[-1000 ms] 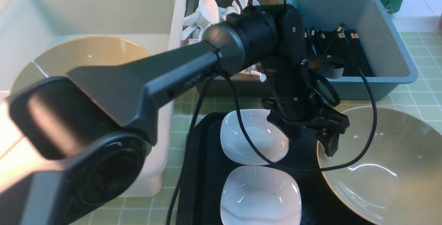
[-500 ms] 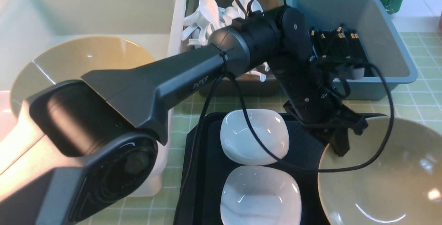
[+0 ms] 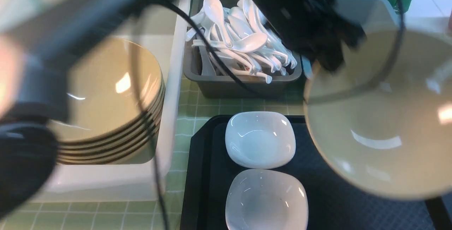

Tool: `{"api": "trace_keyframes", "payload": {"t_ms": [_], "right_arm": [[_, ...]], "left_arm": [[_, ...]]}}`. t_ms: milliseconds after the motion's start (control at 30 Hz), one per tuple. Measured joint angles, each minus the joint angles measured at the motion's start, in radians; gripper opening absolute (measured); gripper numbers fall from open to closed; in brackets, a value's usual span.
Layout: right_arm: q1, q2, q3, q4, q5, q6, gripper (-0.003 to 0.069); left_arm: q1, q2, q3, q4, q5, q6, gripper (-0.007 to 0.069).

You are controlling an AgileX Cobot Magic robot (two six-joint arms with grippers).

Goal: On green table put chopsticks spoon bowls plates into blue grey white boxes.
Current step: 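Grasp the large bowl on the tray by its rim, then place the tan bowl onto the bowl stack in the left bin with the left gripper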

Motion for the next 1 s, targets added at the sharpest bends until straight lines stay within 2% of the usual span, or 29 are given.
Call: {"api": "trace_keyframes", "payload": {"t_ms": [33, 133, 233, 300, 333, 367, 400, 467, 533, 567, 600, 700, 800, 1000], "right_arm": [[0.000, 0.001, 0.000, 0.016, -0.004, -0.020, 0.0021], [0.000, 0.015, -0.002, 0.131, -0.047, -0.163, 0.0022], [0.000, 0.059, -0.029, 0.212, -0.060, -0.250, 0.0022], [0.000, 0.154, -0.084, 0.305, -0.041, -0.349, 0.0025], [0.000, 0.162, -0.090, 0.313, -0.039, -0.357, 0.0025], [0.001, 0.231, -0.133, 0.387, -0.011, -0.413, 0.0026], [0.003, 0.249, -0.143, 0.405, -0.005, -0.426, 0.0026], [0.041, 0.363, -0.203, 0.483, 0.013, -0.492, 0.0025], [0.084, 0.424, -0.235, 0.507, 0.011, -0.515, 0.0027], [0.090, 0.430, -0.239, 0.511, 0.010, -0.517, 0.0028], [0.129, 0.467, -0.247, 0.516, 0.001, -0.527, 0.0029], [0.209, 0.529, -0.249, 0.518, -0.013, -0.533, 0.0035], [0.260, 0.561, -0.249, 0.518, -0.016, -0.533, 0.0036], [0.279, 0.571, -0.249, 0.524, -0.018, -0.533, 0.0041]], "left_arm": [[0.012, -0.022, 0.002, 0.001, 0.000, -0.003, 0.0017], [0.137, -0.173, 0.094, 0.000, -0.012, -0.020, 0.0017], [0.229, -0.289, 0.190, -0.003, -0.010, -0.020, 0.0017], [0.362, -0.436, 0.358, -0.007, -0.002, -0.020, 0.0017], [0.384, -0.445, 0.370, -0.007, -0.001, -0.020, 0.0017], [0.457, -0.509, 0.456, -0.010, 0.004, -0.020, 0.0017], [0.495, -0.533, 0.491, -0.013, 0.006, -0.018, 0.0017], [0.673, -0.607, 0.625, -0.023, 0.011, -0.008, 0.0017], [0.810, -0.641, 0.708, -0.040, 0.008, 0.006, 0.0017], [0.823, -0.645, 0.715, -0.045, 0.007, 0.008, 0.0017], [0.909, -0.652, 0.756, -0.062, 0.002, 0.018, 0.0017], [1.052, -0.652, 0.842, -0.094, -0.015, 0.020, 0.0017], [1.114, -0.637, 0.897, -0.089, -0.037, 0.016, 0.0017], [1.124, -0.574, 0.944, -0.106, -0.112, 0.011, 0.0017]]}}
